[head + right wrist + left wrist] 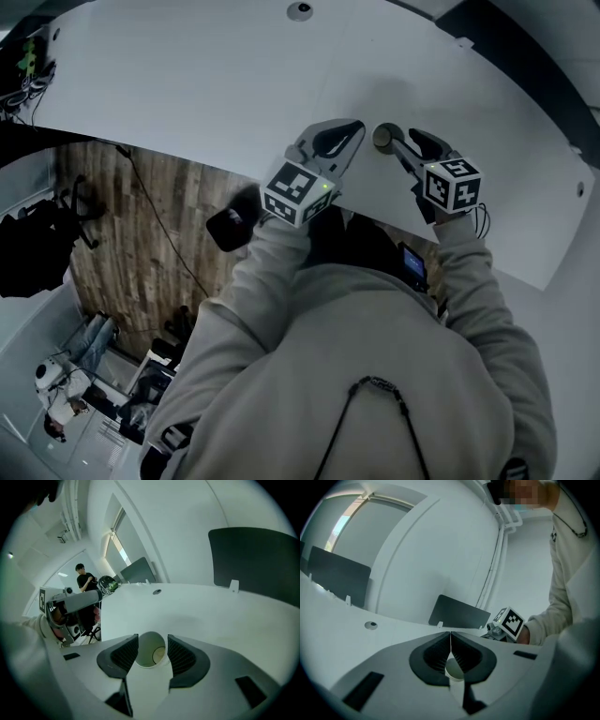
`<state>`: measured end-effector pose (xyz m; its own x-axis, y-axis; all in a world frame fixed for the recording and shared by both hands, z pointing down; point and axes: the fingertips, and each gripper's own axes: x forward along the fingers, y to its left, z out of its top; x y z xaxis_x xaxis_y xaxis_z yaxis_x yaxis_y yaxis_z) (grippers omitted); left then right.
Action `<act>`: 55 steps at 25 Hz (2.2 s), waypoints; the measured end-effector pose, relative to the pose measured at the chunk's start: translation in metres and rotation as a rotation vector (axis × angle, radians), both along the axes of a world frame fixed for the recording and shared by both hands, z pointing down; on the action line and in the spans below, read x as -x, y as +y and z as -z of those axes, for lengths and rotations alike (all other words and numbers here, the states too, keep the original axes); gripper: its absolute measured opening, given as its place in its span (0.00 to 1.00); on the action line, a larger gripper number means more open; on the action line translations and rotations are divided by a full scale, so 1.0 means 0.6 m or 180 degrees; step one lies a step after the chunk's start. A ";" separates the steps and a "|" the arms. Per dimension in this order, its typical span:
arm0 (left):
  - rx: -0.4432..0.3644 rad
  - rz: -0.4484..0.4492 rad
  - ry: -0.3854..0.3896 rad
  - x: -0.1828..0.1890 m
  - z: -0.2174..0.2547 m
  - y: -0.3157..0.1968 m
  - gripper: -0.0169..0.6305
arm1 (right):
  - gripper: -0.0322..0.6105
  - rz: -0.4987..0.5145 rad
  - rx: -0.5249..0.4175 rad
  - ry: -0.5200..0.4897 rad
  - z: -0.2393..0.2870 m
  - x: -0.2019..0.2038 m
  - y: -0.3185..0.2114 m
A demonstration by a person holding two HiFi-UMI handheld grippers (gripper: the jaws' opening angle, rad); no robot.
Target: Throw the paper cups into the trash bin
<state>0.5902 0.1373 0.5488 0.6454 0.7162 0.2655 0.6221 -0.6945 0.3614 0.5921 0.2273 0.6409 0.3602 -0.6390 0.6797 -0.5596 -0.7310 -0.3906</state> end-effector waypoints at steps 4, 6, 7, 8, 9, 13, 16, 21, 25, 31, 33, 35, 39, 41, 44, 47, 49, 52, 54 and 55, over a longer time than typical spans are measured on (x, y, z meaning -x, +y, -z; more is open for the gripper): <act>-0.0002 0.0005 -0.0050 0.005 -0.016 0.004 0.03 | 0.32 -0.0038 0.0074 -0.0073 -0.037 -0.003 0.012; -0.0010 0.0017 -0.0064 0.004 -0.025 0.000 0.03 | 0.32 -0.0027 0.0134 -0.0032 -0.050 -0.009 0.009; -0.0015 0.0027 -0.0071 0.003 -0.031 -0.005 0.03 | 0.32 -0.0006 0.0177 -0.0023 -0.059 -0.011 0.005; -0.0021 0.0038 -0.0077 0.002 -0.036 -0.011 0.03 | 0.32 0.0014 0.0213 -0.0026 -0.069 -0.013 0.000; -0.0029 0.0050 -0.0082 0.001 -0.040 -0.017 0.03 | 0.32 0.0028 0.0238 -0.0034 -0.078 -0.016 -0.006; -0.0084 0.0061 -0.0105 0.011 -0.043 -0.028 0.03 | 0.15 0.0059 0.0405 0.0019 -0.094 -0.023 -0.008; -0.0100 0.0060 -0.0124 0.028 -0.034 -0.030 0.03 | 0.12 0.0064 0.0446 0.0085 -0.077 -0.017 -0.002; -0.0084 0.0070 -0.0058 0.042 -0.013 -0.014 0.03 | 0.11 0.0125 0.0441 0.0159 -0.047 -0.003 0.012; -0.0077 0.0028 -0.0016 0.043 0.002 -0.003 0.03 | 0.11 0.0116 0.0416 0.0218 -0.021 -0.007 0.017; -0.0122 -0.0008 0.0157 0.030 0.044 0.007 0.03 | 0.11 0.0045 0.0220 0.0571 0.075 -0.032 0.024; -0.0130 0.0020 0.0294 0.017 0.080 0.006 0.03 | 0.11 0.0021 0.0120 0.0818 0.139 -0.047 0.031; -0.0145 0.0046 0.0454 0.001 0.125 0.007 0.03 | 0.11 0.0024 -0.0001 0.1139 0.215 -0.058 0.040; -0.0203 0.0025 0.0822 -0.015 0.241 0.024 0.02 | 0.11 -0.0029 -0.0185 0.1724 0.381 -0.060 0.072; -0.0216 0.0018 0.0969 -0.009 0.296 0.037 0.02 | 0.11 -0.0121 -0.0286 0.1816 0.454 -0.050 0.095; -0.0208 0.0006 0.1147 0.004 0.369 0.062 0.02 | 0.11 -0.0132 -0.0277 0.1969 0.544 -0.027 0.127; -0.0202 -0.0004 0.1434 0.005 0.453 0.091 0.02 | 0.11 -0.0018 -0.0118 0.2318 0.627 -0.015 0.152; -0.0168 -0.0021 0.1579 0.021 0.501 0.112 0.02 | 0.11 -0.0039 -0.0127 0.2411 0.666 0.006 0.172; -0.0050 -0.0084 0.1665 0.057 0.541 0.144 0.02 | 0.11 -0.0052 -0.0141 0.2477 0.695 0.035 0.202; -0.0016 -0.0118 0.1613 0.082 0.535 0.162 0.02 | 0.11 -0.0052 -0.0132 0.2463 0.685 0.052 0.226; -0.0033 -0.0118 0.1577 0.089 0.527 0.166 0.03 | 0.11 -0.0072 -0.0133 0.2439 0.678 0.058 0.238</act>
<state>0.5371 0.2369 0.2324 0.6699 0.7401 -0.0593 0.7417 -0.6707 0.0092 0.5576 0.3704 0.2344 0.7343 -0.6454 0.2104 -0.6702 -0.7386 0.0728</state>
